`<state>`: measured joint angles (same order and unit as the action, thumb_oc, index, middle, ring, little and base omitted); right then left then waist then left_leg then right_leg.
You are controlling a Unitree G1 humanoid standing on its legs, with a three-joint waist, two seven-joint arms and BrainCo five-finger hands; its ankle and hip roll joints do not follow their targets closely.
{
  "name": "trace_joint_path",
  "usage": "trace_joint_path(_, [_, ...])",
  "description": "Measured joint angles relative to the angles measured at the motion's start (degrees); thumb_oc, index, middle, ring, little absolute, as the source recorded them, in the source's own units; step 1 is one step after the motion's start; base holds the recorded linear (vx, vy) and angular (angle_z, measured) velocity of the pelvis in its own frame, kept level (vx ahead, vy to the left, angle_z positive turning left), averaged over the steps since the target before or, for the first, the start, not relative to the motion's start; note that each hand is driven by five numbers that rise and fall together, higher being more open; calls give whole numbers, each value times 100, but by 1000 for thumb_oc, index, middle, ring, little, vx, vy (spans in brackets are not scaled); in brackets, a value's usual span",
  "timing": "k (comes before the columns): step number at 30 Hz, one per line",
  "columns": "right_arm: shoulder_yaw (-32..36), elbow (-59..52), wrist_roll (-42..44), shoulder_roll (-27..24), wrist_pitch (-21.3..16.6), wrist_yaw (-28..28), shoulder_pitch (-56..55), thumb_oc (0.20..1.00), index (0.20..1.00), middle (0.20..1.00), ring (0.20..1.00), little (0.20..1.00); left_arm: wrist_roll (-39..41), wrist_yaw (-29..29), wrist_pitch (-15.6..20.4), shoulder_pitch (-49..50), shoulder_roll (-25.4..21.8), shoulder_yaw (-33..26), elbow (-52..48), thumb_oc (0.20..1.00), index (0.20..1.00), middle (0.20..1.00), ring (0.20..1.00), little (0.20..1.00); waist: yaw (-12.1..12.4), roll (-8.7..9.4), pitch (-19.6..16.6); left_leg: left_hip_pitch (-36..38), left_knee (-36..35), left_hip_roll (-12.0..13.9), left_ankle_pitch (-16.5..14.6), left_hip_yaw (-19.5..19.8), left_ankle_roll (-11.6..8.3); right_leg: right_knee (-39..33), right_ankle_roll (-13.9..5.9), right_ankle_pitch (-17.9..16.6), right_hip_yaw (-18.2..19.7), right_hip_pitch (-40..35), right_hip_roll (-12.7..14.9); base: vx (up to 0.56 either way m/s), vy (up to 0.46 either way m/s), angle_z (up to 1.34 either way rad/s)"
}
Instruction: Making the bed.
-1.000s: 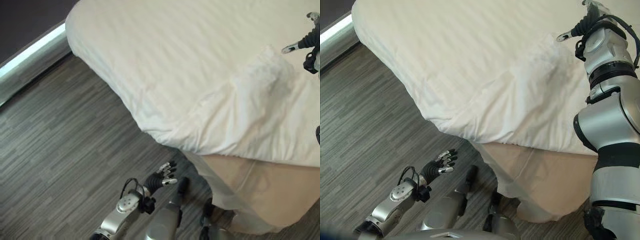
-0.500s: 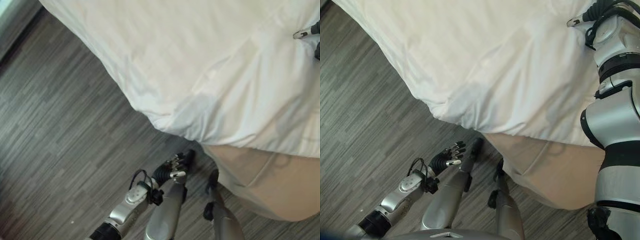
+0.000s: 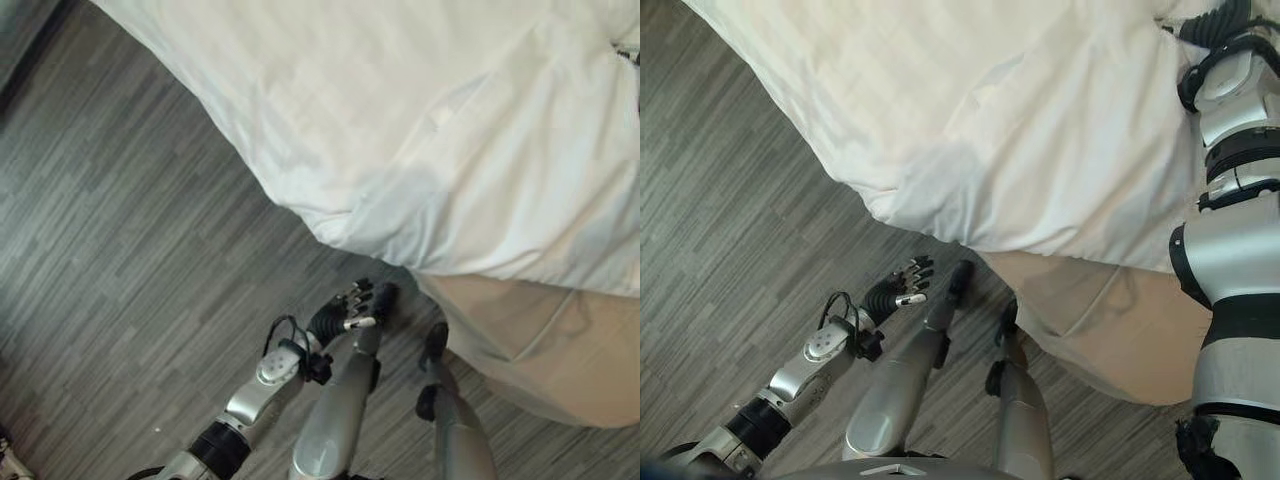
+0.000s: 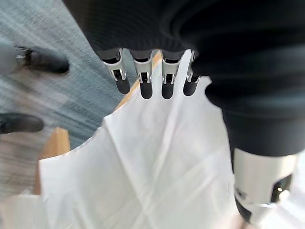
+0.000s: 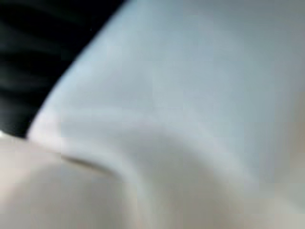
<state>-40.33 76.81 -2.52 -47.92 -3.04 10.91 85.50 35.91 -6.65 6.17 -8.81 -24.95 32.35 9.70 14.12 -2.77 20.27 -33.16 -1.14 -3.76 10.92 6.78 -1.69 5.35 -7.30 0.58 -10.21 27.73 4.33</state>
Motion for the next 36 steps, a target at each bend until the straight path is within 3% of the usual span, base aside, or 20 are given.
trace_joint_path(3, [-178, -2031, -289, -267, 39, 9, -1039, 200, 200, 200, 200, 200, -2, 35, 15, 80, 70, -77, 2, 1000, 1000, 1000, 1000, 1000, -253, 46, -28, 193, -28, -37, -51, -106, -58, 199, -68, 57, 117, -55, 75, 19, 19, -11])
trace_joint_path(4, [-189, -2936, -450, -327, -35, -16, -1611, 200, 200, 200, 200, 200, -5, 74, 20, 141, 98, -127, 8, 1000, 1000, 1000, 1000, 1000, -435, 106, -51, 286, -35, -48, -48, -188, -59, 216, -88, 66, 180, -103, 107, 41, 9, -16])
trace_joint_path(5, [84, -4120, -580, -648, 115, -48, -2256, 200, 200, 200, 200, 200, -15, 86, 21, 151, 128, -154, -16, 1000, 1000, 1000, 1000, 1000, -438, 115, -49, 334, -48, -54, -47, -262, -58, 267, -93, 77, 232, -144, 127, 73, 9, -32])
trace_joint_path(6, [170, -4919, -839, -667, -292, -173, -3091, 200, 200, 200, 200, 200, -15, 132, 68, 306, 159, -263, 17, 1000, 1000, 1000, 1000, 1000, -565, 235, -85, 527, -88, -72, 25, -295, 35, 269, -123, 91, 282, -266, 145, 39, 5, -26])
trace_joint_path(8, [196, -5069, -1076, -659, -349, -293, -3813, 200, 200, 200, 200, 200, -16, 141, 74, 277, 161, -270, 56, 1000, 1000, 1000, 1000, 1000, -690, 264, -100, 768, -159, -77, -1, -307, 6, 128, -134, 82, 309, -545, 145, 57, 38, -11])
trace_joint_path(10, [1123, -5145, -1377, -330, -522, -404, -5421, 200, 200, 200, 200, 200, -18, 124, 81, 422, 115, -372, 14, 1000, 1000, 1000, 1000, 1000, -795, 369, -192, 1123, -289, -66, -110, -294, -62, 23, -96, 74, 292, -896, 132, 66, 65, 7])
trace_joint_path(13, [1905, -5128, -1532, 247, -617, -540, -6751, 200, 200, 200, 200, 200, -31, 113, 63, 707, -273, -560, 22, 1000, 1000, 1000, 1000, 1000, -1024, 554, -353, 1554, -339, -70, -194, -371, -4, -12, -63, 129, 373, -1263, 145, 70, 36, -11])
trace_joint_path(15, [2583, -4673, -1554, 1032, -738, -623, -7554, 200, 200, 200, 200, 200, -74, 34, 56, 955, -374, -797, 36, 1000, 1000, 1000, 1000, 1000, -1087, 688, -590, 1855, -406, -62, -253, -414, 58, -154, -58, 128, 395, -1590, 136, 86, 19, -15])
trace_joint_path(16, [2507, -4681, -1558, 1062, -741, -652, -7793, 200, 200, 200, 200, 200, -74, 22, 63, 1094, -388, -823, 48, 1000, 1000, 1000, 1000, 1000, -1149, 715, -735, 1876, -406, -63, -284, -445, 65, -202, -60, 127, 433, -1615, 138, 104, 31, -10])
trace_joint_path(17, [2904, -4408, -1538, 1480, -879, -690, -8140, 200, 200, 200, 200, 200, -78, -61, 40, 1267, -401, -936, 48, 1000, 1000, 1000, 1000, 1000, -1247, 747, -918, 2010, -407, -76, -328, -450, 78, -369, -69, 106, 425, -1837, 147, 59, 22, -9])
trace_joint_path(20, [3191, -3395, -1383, 2241, -924, -690, -8472, 200, 200, 200, 200, 200, -83, -123, -16, 1572, -405, -995, 78, 1000, 1000, 1000, 1000, 1000, -1313, 812, -1256, 2258, -411, -77, -440, -477, 112, -632, -81, 76, 440, -2180, 147, 42, 0, -8])
trace_joint_path(22, [3064, -3148, -1247, 2261, -920, -693, -8575, 200, 200, 200, 200, 200, -83, -131, -23, 1670, -401, -997, 83, 1000, 1000, 1000, 1000, 1000, -1304, 830, -1373, 2299, -418, -77, -468, -477, 118, -666, -83, 75, 446, -2236, 138, 51, 15, -1])
trace_joint_path(24, [3558, -2498, -941, 2543, -1014, -759, -8544, 200, 200, 200, 200, 200, -83, -209, -75, 1739, -398, -1028, 84, 1000, 1000, 1000, 1000, 1000, -1304, 822, -1401, 2362, -418, -75, -491, -491, 121, -749, -68, 36, 438, -2334, 138, 15, 7, 2])
trace_joint_path(27, [3586, -2261, -472, 2644, -1021, -786, -8549, 200, 200, 200, 200, 200, -83, -264, -163, 1826, -388, -1010, 95, 1000, 1000, 1000, 1000, 1000, -1286, 744, -1459, 2457, -416, -75, -508, -590, 127, -729, -49, 45, 527, -2388, 149, 25, 6, -13])
trace_joint_path(28, [3606, -2058, -312, 2644, -1023, -828, -8522, 1000, 1000, 1000, 1000, 1000, -84, -294, -190, 1812, -382, -1011, 113, 1000, 1000, 1000, 1000, 1000, -1277, 707, -1490, 2547, -420, -76, -517, -620, 138, -729, -63, 33, 557, -2469, 157, 30, 5, -15])
trace_joint_path(33, [3658, -1212, -44, 2578, -998, -1395, -8515, 1000, 1000, 1000, 1000, 1000, -84, -536, -334, 1802, -384, -993, 112, 1000, 1000, 1000, 1000, 1000, -1255, 664, -1746, 2663, -446, -77, -549, -621, 134, -775, -50, 42, 562, -2609, 154, 28, -1, -1])
trace_joint_path(36, [3656, -727, 79, 2486, -632, -1908, -8614, 1000, 1000, 1000, 1000, 1000, -83, -724, -448, 1805, -394, -959, 113, 1000, 1000, 1000, 1000, 1000, -1255, 628, -1780, 2725, -446, -77, -551, -619, 136, -830, -37, 21, 556, -2701, 154, 0, 0, 0])
